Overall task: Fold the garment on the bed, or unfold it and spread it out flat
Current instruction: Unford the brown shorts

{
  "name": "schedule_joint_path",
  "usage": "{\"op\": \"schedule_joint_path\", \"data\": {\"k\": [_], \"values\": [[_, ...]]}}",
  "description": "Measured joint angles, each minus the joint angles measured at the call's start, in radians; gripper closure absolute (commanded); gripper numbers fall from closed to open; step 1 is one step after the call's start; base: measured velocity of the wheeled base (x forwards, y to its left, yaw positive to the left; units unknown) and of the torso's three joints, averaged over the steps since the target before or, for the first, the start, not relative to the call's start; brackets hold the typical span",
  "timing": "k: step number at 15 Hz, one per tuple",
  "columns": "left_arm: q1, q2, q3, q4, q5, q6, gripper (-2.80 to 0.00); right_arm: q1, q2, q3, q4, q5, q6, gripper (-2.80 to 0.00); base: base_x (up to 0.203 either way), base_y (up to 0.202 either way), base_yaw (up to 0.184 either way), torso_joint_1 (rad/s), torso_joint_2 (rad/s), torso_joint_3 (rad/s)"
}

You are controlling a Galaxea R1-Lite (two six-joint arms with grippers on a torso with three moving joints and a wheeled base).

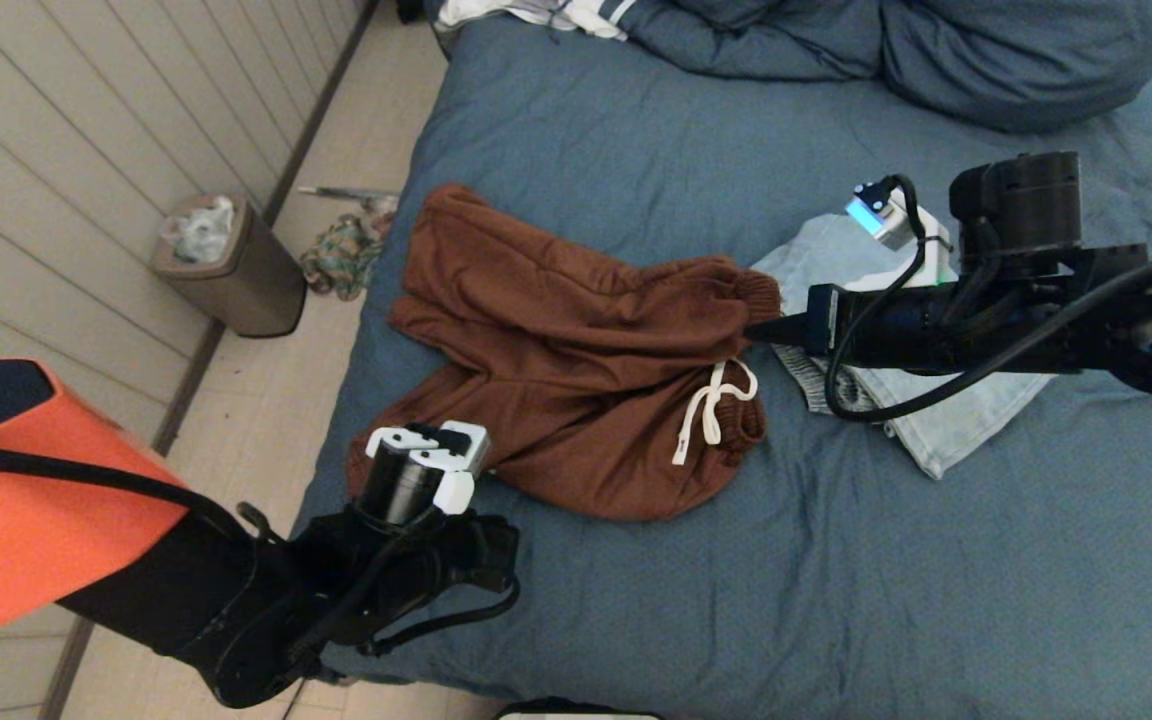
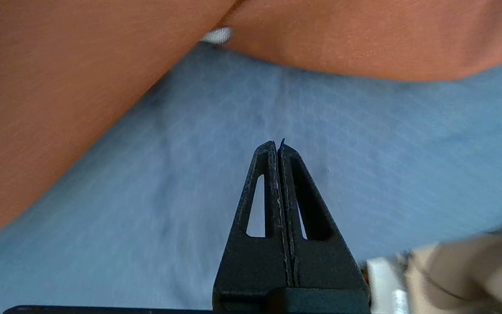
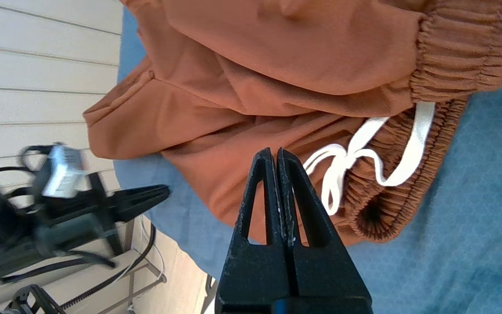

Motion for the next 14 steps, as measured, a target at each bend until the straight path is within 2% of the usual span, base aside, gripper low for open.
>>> {"op": "schedule_joint_path", "data": {"k": [2,6,10,14], "values": [[0.047,0.073,-0.061,-0.022,0.025,0.037,0.00,-0.003,0.014,-0.005,0.000,0.001,0.000,0.00,0.000,0.000,0.000,0.000,0.00,0.000],[0.205,0.148,-0.231,-0.006,0.093,0.080,0.00,-0.003,0.025,0.001,-0.003,0.001,-0.003,0.00,0.000,0.000,0.000,0.000,0.00,0.000],[0.322,0.100,-0.427,0.152,0.107,0.090,0.00,0.001,0.036,0.008,-0.003,0.000,-0.003,0.00,0.000,0.000,0.000,0.000,0.00,0.000],[0.348,0.086,-0.656,0.288,0.106,0.092,0.00,0.003,0.041,0.013,-0.004,0.001,-0.004,0.00,0.000,0.000,0.000,0.000,0.00,0.000]]}}
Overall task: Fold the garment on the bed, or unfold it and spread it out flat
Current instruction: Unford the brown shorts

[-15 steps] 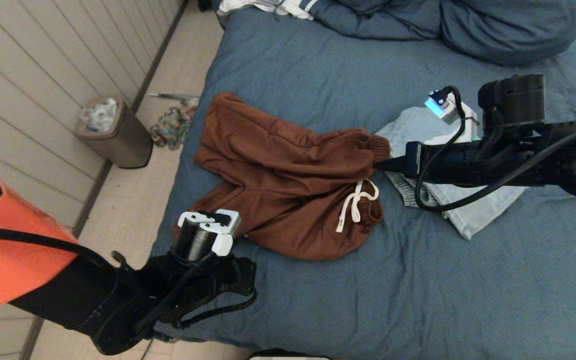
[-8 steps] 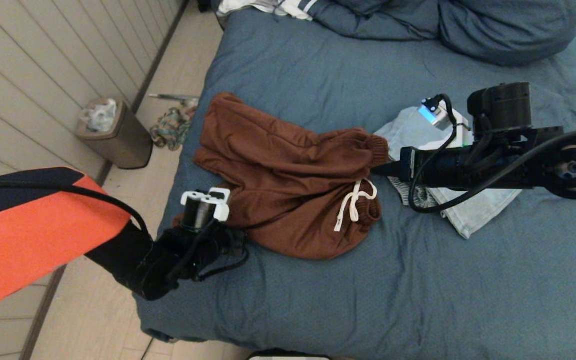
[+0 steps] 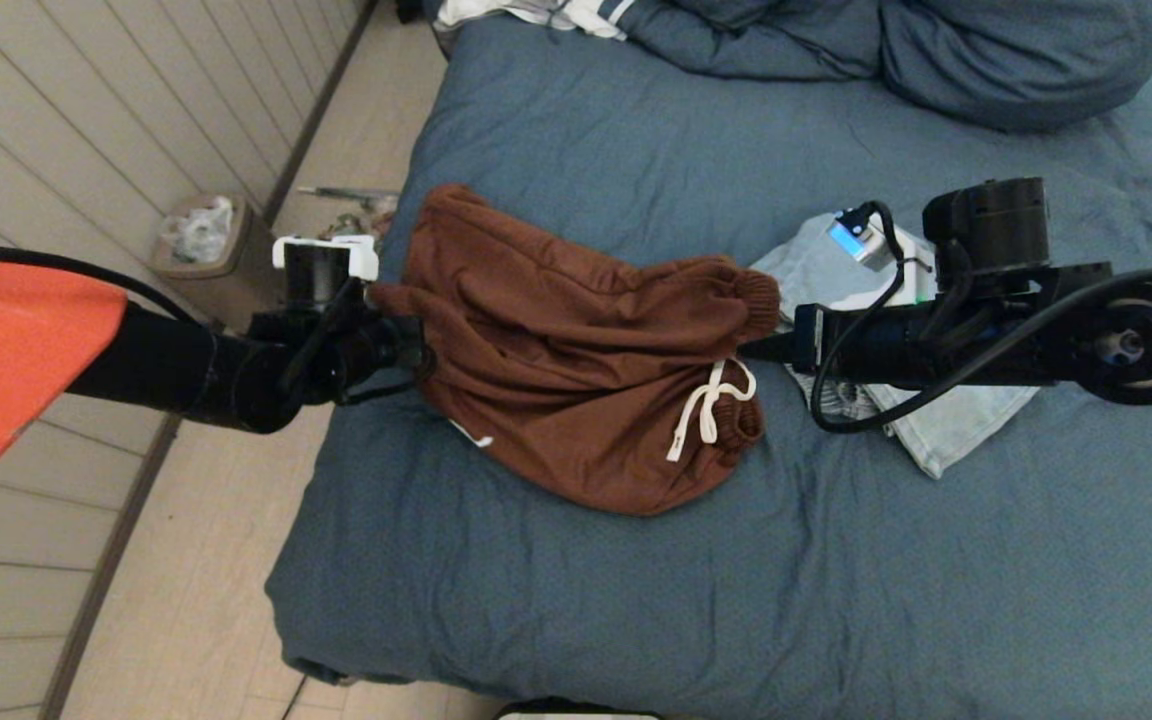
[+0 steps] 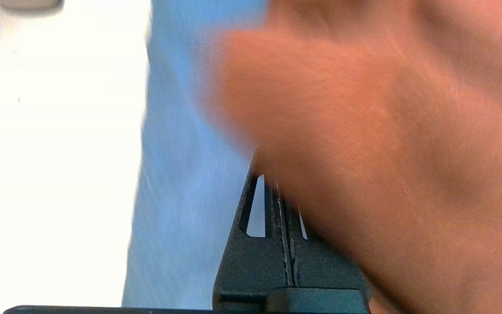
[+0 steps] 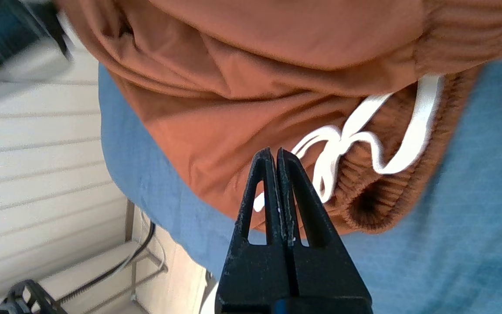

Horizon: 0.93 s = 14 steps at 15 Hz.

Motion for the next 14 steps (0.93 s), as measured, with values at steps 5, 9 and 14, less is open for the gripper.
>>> {"op": "schedule_joint_path", "data": {"k": [5,9,14], "values": [[-0.042,0.134,-0.373,0.180,0.037,-0.011,0.00,0.000,0.013,0.005,0.000,0.001,-0.002,0.00,0.000,0.000,0.000,0.000,0.00,0.000],[-0.060,0.215,-0.440,0.201,0.066,-0.033,0.00,0.000,0.020,-0.001,0.000,0.000,-0.002,0.00,0.000,0.000,0.000,0.000,0.00,0.000],[-0.056,0.090,-0.290,0.195,0.112,-0.093,0.00,-0.001,-0.011,0.004,0.011,-0.005,0.005,0.00,0.000,0.000,0.000,0.000,0.00,0.000]]}}
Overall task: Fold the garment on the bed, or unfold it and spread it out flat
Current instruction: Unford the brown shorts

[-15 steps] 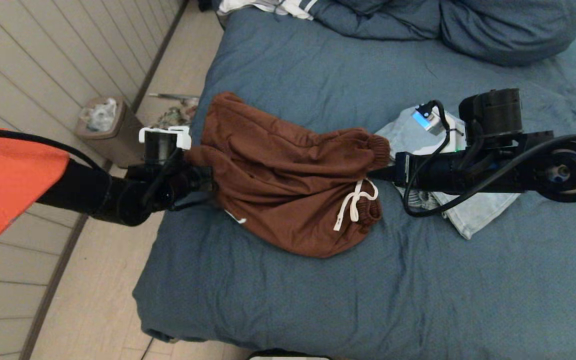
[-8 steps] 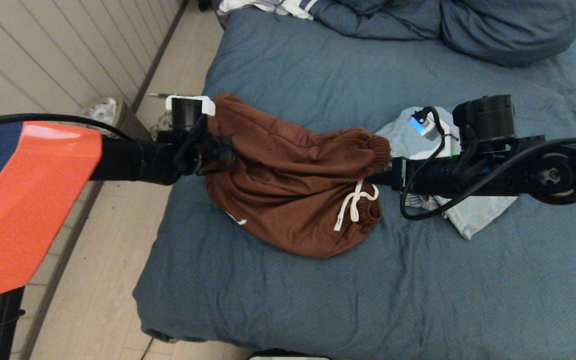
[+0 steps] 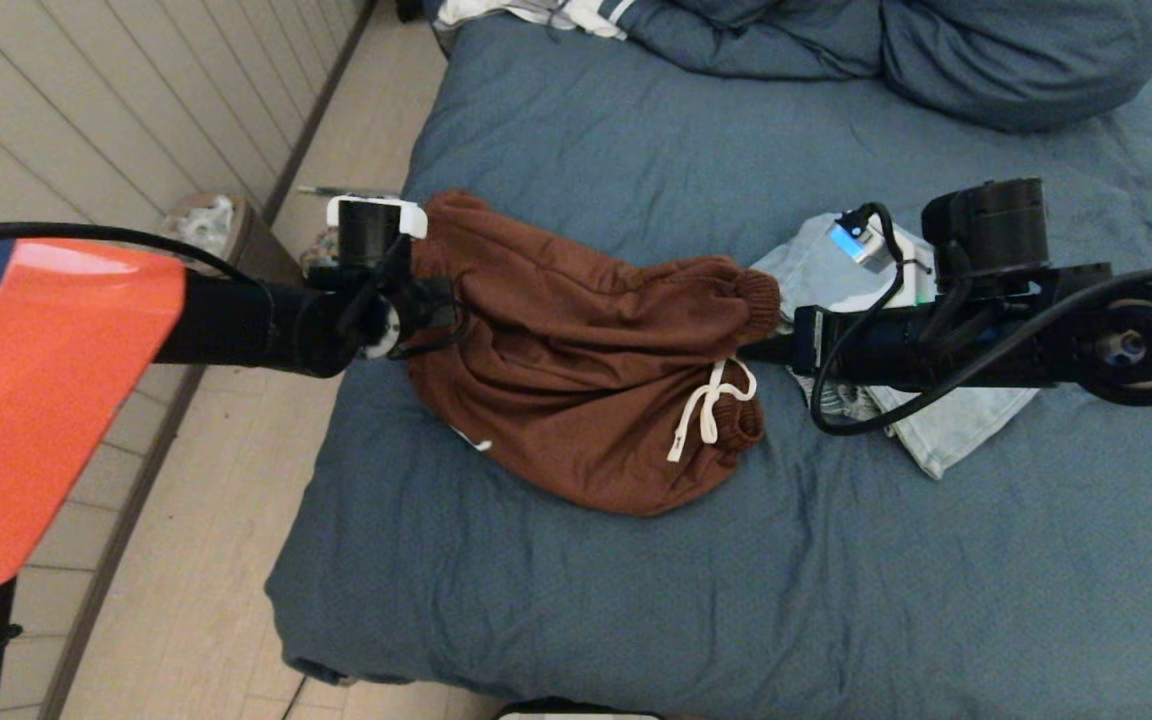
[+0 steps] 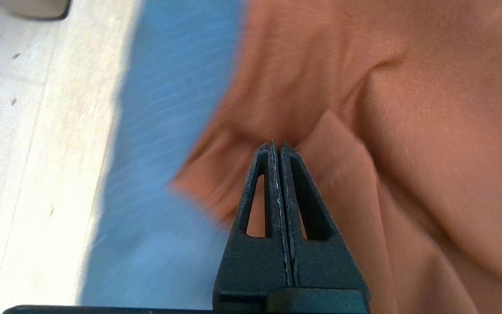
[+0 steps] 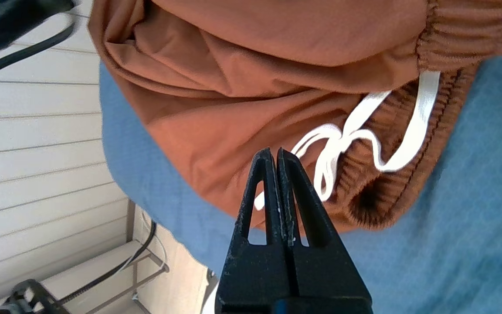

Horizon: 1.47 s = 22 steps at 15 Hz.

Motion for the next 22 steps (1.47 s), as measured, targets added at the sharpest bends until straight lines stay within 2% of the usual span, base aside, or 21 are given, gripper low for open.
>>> {"op": "schedule_joint_path", "data": {"k": [2,4,7,9,10,15,18,22], "values": [[-0.028,-0.110,0.149,-0.001,0.003,-0.030,0.00,0.000,-0.018,0.011,0.029,-0.001,0.016,0.00,0.000,0.000,0.000,0.000,0.00,0.000],[-0.063,-0.221,0.324,-0.014,0.000,-0.061,0.00,0.000,-0.030,0.001,0.115,-0.002,0.047,0.00,0.000,0.000,0.000,0.000,0.00,0.000],[-0.130,-0.333,0.585,-0.078,-0.021,-0.132,0.00,0.025,-0.031,-0.066,0.306,-0.004,0.075,0.00,0.000,0.000,0.000,0.000,0.00,0.000],[-0.194,-0.337,0.685,-0.148,-0.039,-0.176,0.00,0.081,0.015,-0.130,0.445,-0.017,0.072,0.00,0.000,0.000,0.000,0.000,0.00,0.000],[-0.215,-0.327,0.713,-0.173,-0.041,-0.191,0.00,0.114,0.047,-0.156,0.491,-0.042,0.069,-2.80,0.000,0.000,0.000,0.000,0.00,0.000],[-0.260,-0.280,0.778,-0.226,-0.045,-0.218,0.00,0.290,0.179,-0.200,0.549,-0.289,-0.019,-2.80,0.000,0.000,0.000,0.000,0.00,0.000],[-0.268,-0.275,0.786,-0.227,-0.045,-0.219,0.00,0.335,0.224,-0.200,0.546,-0.337,-0.024,-2.80,0.000,0.000,0.000,0.000,0.00,0.000],[-0.269,-0.273,0.788,-0.227,-0.045,-0.220,0.00,0.353,0.294,-0.236,0.537,-0.421,-0.019,-2.80,0.000,0.000,0.000,0.000,0.00,0.000]]}}
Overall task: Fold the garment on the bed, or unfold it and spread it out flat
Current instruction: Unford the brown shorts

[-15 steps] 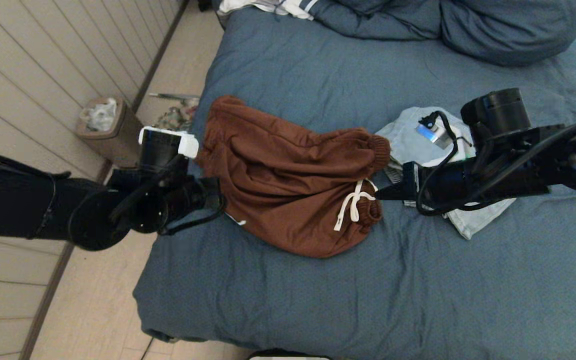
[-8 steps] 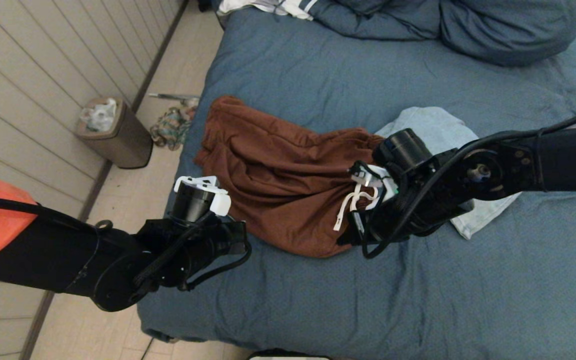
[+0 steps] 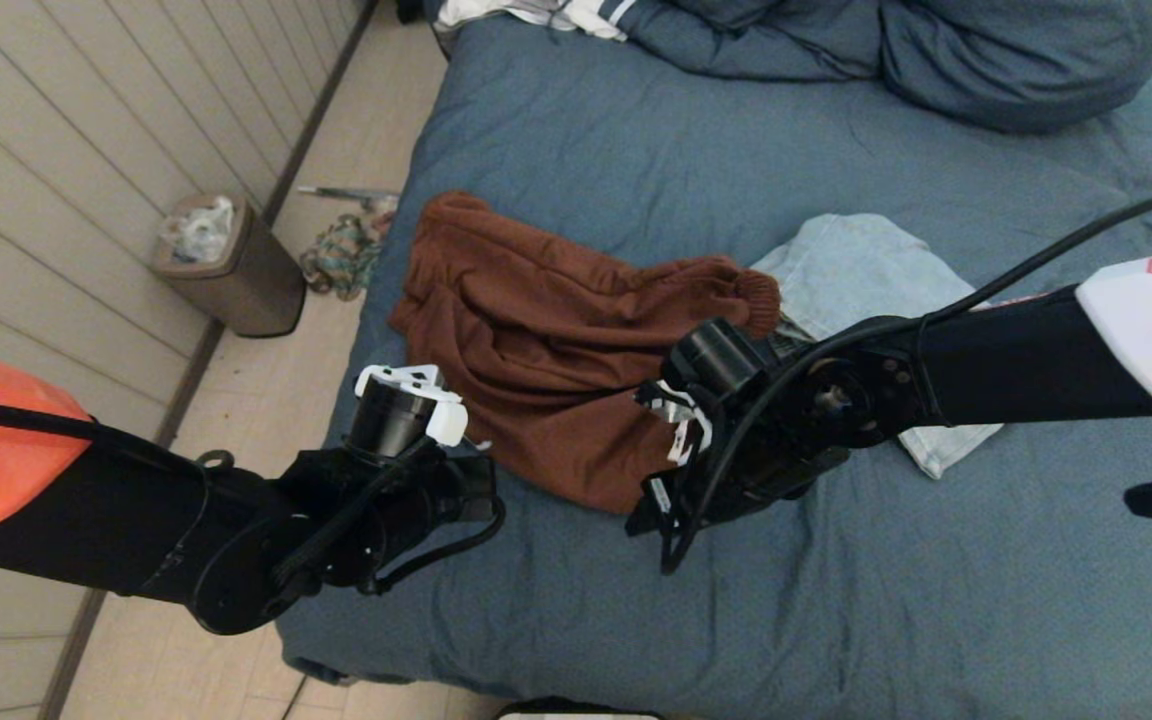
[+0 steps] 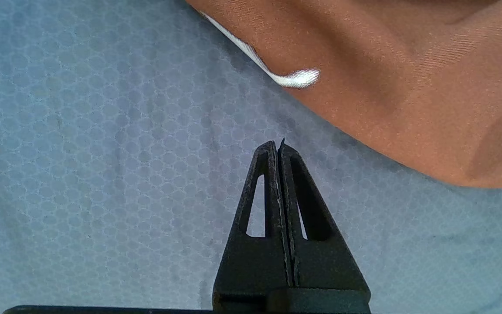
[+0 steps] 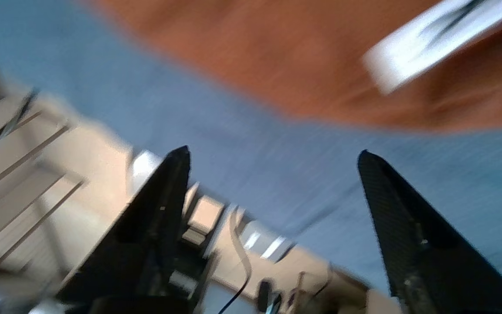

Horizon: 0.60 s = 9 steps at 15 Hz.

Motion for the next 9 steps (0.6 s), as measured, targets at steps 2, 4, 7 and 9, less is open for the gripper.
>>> {"op": "schedule_joint_path", "data": {"k": [2,4,7,9], "values": [[0.000,0.000,0.000,0.000,0.000,0.000,0.00,0.000,0.041,-0.053,0.000,-0.063,0.003,-2.80,0.000,0.000,0.000,0.000,0.00,0.000],[0.000,-0.001,0.000,0.000,0.000,0.001,0.00,0.001,0.076,-0.124,0.000,-0.088,0.027,-2.80,0.000,0.000,0.000,0.000,0.00,0.000],[0.000,0.000,0.000,0.000,0.000,0.002,0.00,0.003,0.131,-0.239,0.000,-0.094,0.070,0.00,0.000,0.000,0.000,0.000,0.00,0.000],[0.000,0.002,-0.001,0.000,0.000,0.002,0.00,0.018,0.162,-0.273,0.003,-0.095,0.069,0.00,0.000,0.000,0.000,0.000,0.00,0.000]]}}
